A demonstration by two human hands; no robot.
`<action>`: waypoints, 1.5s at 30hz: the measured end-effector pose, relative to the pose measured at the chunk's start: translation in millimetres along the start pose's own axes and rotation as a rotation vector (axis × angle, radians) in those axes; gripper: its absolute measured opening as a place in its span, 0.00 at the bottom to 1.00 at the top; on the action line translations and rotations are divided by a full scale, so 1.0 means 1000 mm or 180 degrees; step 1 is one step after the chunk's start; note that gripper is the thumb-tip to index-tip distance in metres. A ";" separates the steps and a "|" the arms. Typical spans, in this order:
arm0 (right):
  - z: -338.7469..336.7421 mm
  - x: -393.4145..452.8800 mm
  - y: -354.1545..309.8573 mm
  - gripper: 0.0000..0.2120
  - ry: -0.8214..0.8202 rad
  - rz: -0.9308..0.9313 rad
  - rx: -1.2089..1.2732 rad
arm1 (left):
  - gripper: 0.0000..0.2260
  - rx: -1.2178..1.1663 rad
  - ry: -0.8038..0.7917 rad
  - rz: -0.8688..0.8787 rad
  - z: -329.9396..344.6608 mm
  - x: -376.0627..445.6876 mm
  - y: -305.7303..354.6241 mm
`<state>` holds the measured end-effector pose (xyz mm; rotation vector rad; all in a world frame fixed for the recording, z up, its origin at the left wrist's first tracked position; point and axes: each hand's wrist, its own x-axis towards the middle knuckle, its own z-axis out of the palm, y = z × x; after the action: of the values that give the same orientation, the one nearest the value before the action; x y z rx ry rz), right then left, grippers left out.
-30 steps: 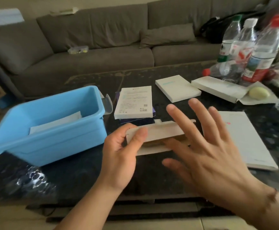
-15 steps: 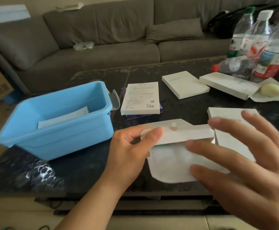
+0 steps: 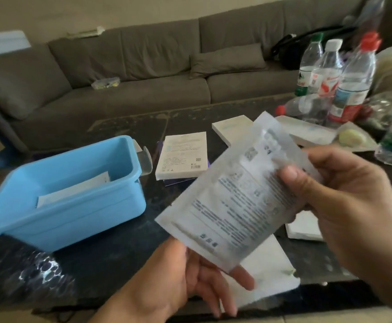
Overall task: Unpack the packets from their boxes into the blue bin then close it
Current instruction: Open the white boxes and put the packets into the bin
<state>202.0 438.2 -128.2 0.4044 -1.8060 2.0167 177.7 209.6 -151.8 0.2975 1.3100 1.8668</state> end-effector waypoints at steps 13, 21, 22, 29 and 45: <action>0.032 0.007 0.029 0.17 -0.0375 0.2015 0.0952 | 0.19 -0.0046 0.2355 0.0973 -0.033 -0.013 0.036; 0.058 0.023 0.029 0.39 -0.0101 0.1914 0.0466 | 0.19 0.0592 0.1760 0.0543 -0.043 -0.030 0.037; 0.062 0.026 0.028 0.38 -0.0057 0.1858 0.0510 | 0.19 0.0608 0.1658 0.0506 -0.047 -0.035 0.038; 0.116 0.065 0.006 0.44 -0.0502 0.1725 0.0065 | 0.15 0.0269 0.1720 0.1175 -0.076 -0.074 0.060; 0.288 0.156 0.079 0.09 -0.1632 0.2289 -0.1244 | 0.06 -0.1422 0.4221 0.2852 -0.172 -0.131 0.101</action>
<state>13.2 161.9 -89.1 0.1630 -2.9303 2.0010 108.9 -14.3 -105.9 -0.9107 1.5653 3.2907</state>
